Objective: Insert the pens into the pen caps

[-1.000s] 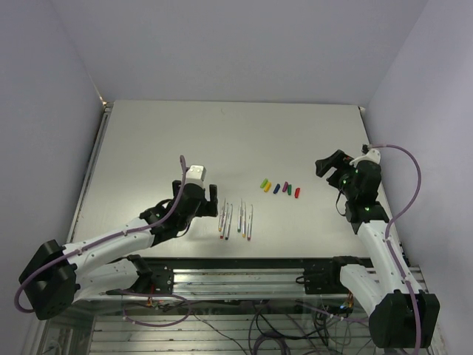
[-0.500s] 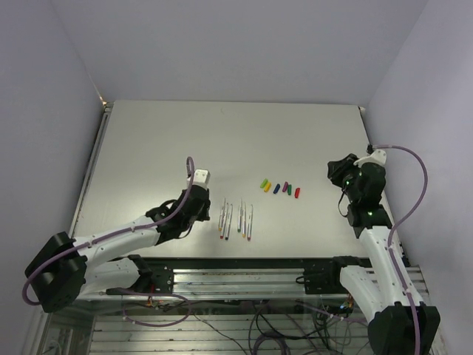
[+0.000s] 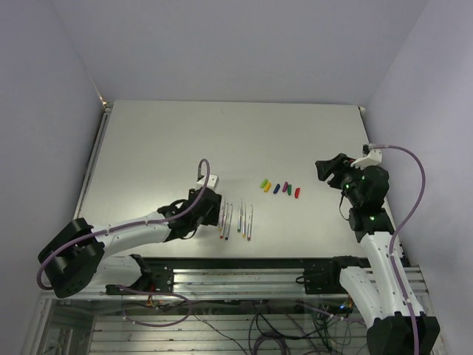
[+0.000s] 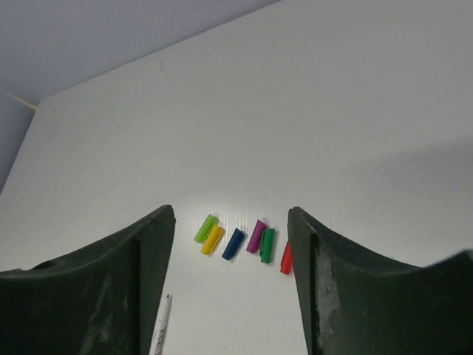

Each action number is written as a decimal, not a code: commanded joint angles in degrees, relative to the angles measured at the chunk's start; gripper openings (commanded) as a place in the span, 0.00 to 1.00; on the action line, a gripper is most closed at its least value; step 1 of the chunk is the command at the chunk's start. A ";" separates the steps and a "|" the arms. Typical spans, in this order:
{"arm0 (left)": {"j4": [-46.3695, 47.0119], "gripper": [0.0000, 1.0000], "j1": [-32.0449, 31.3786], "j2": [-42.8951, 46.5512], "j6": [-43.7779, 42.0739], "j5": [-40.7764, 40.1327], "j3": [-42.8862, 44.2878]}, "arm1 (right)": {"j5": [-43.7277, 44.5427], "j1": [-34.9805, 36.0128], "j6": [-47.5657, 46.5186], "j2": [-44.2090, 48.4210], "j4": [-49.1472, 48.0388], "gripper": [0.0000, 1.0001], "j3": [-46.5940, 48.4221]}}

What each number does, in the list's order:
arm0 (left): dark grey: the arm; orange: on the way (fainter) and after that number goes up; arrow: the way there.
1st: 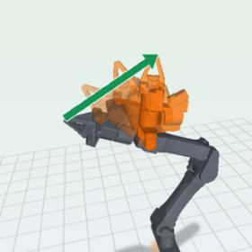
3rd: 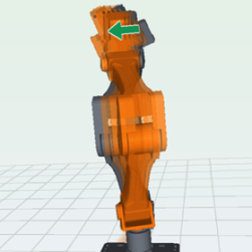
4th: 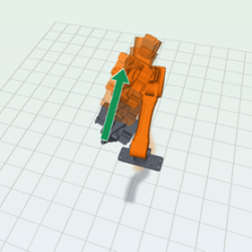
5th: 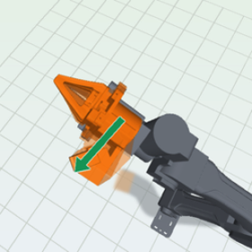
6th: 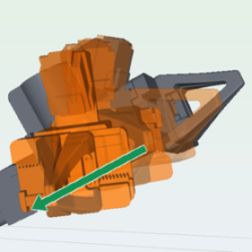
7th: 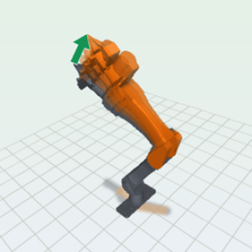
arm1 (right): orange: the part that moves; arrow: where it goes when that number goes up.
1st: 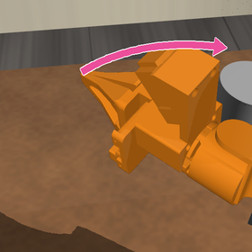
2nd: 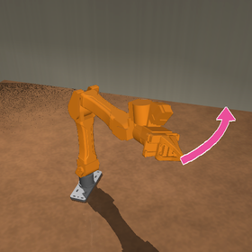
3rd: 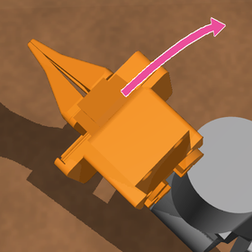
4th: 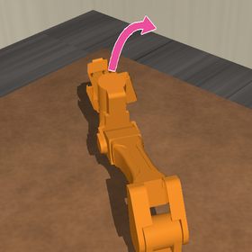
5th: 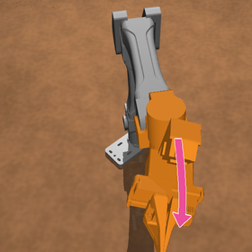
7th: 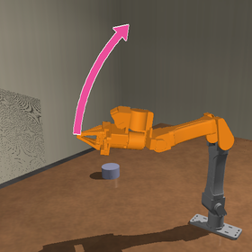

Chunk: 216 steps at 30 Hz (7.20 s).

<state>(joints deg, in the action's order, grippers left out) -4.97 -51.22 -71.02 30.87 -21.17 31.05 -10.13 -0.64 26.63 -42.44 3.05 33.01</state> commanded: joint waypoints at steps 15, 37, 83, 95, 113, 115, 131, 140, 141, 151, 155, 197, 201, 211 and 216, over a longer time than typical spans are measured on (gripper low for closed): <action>-0.37 0.66 -3.19 -6.10 -0.18 -1.40 5.67 | 0.06 0.21 0.19 6.66 6.43 0.59 1.81; 1.47 0.56 -3.97 -11.09 1.03 -3.27 7.10 | 1.55 0.21 -0.39 8.00 8.03 0.52 0.20; -13.85 0.34 -4.06 -23.96 4.18 -2.83 14.08 | -1.76 0.37 0.55 4.39 6.76 0.56 -0.30; -19.69 0.38 -4.06 -22.54 6.03 1.11 13.46 | -1.94 0.33 -0.34 3.19 7.48 0.58 1.39; -18.07 0.07 -3.98 -25.26 5.93 0.66 13.04 | -2.56 1.34 -1.73 -0.58 8.49 0.55 2.08; -17.39 0.07 -3.89 -23.55 5.32 -0.39 12.99 | -0.79 3.09 -1.75 -1.50 8.70 0.52 2.73; -13.26 0.07 4.95 -9.20 0.82 0.04 11.13 | 21.14 32.28 1.06 -29.72 3.07 0.43 13.02; -9.55 0.07 6.35 -6.39 1.15 2.85 7.62 | 27.07 36.71 1.73 -48.08 6.36 0.38 26.66; -9.19 0.07 6.39 -5.91 1.10 2.81 7.24 | 27.28 36.77 2.16 -49.52 6.70 0.37 27.66; -5.28 0.07 6.49 -1.56 -0.42 2.87 5.15 | 26.26 36.92 6.64 -55.85 7.66 0.36 28.79; -6.08 0.07 6.54 -3.28 -1.96 3.24 6.83 | 25.69 37.19 8.05 -56.46 6.60 0.36 27.23; -5.05 0.07 6.53 -7.55 -2.36 5.35 6.75 | 30.69 37.28 10.68 -64.24 9.88 0.49 29.61; -4.96 0.07 6.49 -7.70 -2.44 5.09 6.83 | 31.04 37.24 10.08 -65.49 9.94 0.49 30.97; -5.05 0.07 6.49 -7.93 -2.36 4.31 7.19 | 29.49 37.25 9.93 -67.41 10.46 0.39 31.99; -4.87 0.07 6.49 -7.72 -2.22 4.47 7.10 | 29.91 37.26 10.11 -67.59 11.51 0.31 31.31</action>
<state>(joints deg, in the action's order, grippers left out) -11.62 -45.04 -78.94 28.91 -16.69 36.60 19.88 36.49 36.34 -108.49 12.38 65.01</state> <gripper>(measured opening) 0.103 0.335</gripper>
